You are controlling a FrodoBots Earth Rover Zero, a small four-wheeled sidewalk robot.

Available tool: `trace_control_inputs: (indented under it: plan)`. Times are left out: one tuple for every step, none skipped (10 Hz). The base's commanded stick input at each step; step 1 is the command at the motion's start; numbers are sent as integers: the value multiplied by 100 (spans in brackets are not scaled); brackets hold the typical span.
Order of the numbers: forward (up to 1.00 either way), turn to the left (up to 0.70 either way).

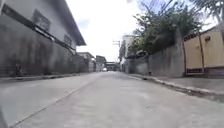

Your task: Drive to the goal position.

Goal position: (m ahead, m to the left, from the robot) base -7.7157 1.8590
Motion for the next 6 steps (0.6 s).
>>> trace_control_inputs:
  plan:
    - [70,0]
    - [70,0]
    - [70,0]
    - [70,0]
    - [70,0]
    - [70,0]
